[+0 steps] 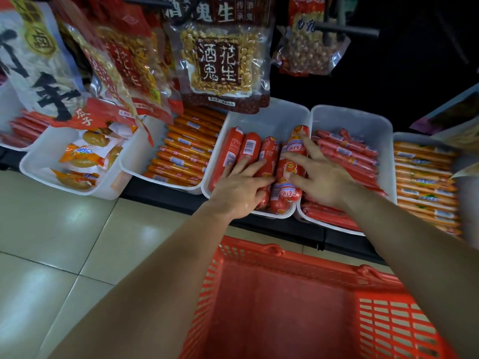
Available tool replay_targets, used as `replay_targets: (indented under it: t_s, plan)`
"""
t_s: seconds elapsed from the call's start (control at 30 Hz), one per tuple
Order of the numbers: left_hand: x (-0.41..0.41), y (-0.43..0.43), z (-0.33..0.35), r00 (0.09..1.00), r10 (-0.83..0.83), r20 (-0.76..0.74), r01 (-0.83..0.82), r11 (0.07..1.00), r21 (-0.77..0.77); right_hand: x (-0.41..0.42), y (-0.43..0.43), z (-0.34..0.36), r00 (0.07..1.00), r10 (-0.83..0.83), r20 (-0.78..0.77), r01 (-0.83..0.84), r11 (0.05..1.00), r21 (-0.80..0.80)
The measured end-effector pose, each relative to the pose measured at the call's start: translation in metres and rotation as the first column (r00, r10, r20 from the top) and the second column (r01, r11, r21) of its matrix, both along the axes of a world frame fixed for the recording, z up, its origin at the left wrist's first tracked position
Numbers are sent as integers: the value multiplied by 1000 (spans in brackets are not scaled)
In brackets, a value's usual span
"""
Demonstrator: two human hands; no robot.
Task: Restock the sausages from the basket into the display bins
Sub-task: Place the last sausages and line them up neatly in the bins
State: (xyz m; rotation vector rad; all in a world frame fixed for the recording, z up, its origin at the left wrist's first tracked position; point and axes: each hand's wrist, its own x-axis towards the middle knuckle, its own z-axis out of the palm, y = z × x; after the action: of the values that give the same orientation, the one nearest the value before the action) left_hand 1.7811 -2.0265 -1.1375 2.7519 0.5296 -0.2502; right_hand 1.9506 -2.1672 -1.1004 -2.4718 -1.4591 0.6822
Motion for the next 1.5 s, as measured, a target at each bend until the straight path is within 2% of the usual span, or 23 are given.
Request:
replay_targets:
  t_s: [0.1,0.2,0.3,0.5,0.7,0.8,0.97,1.07,1.2,1.3,1.5]
  plan:
    - [-4,9,5,999,-40,-17,41,994,102,1,1,0,1000,6,-4,-6,1000,6]
    - [-6,15,11,999,-40,0,39,991,126,3,0,1,996,51,76,-47,998,-50]
    - [-9,15,13,1000,-29,5,29,995,98,-1,3,3,983,100,155,-75,985,-158]
    - [-10,18,14,999,-25,26,22,996,81,-12,11,-12,967,130,220,-80,972,-222]
    - [-18,31,18,993,113,40,-114,993,23,-18,21,-16,968,80,238,-33,981,-193]
    - [-15,31,15,979,175,101,-172,984,-35,-14,14,-10,955,99,279,-35,974,-225]
    - [-19,29,6,982,163,95,-162,987,-17,-25,24,-8,927,131,352,-30,960,-278]
    - [-23,30,5,969,200,146,-195,980,-49,-35,42,-14,911,135,390,-24,961,-276]
    - [-25,33,9,953,271,136,-253,958,-135,-36,45,-24,945,28,327,33,983,-180]
    - [-24,32,12,941,301,151,-275,946,-171,-23,23,-22,952,27,304,32,982,-186]
    - [-24,24,13,937,286,199,-274,958,-86,-29,19,-20,924,94,369,6,965,-260]
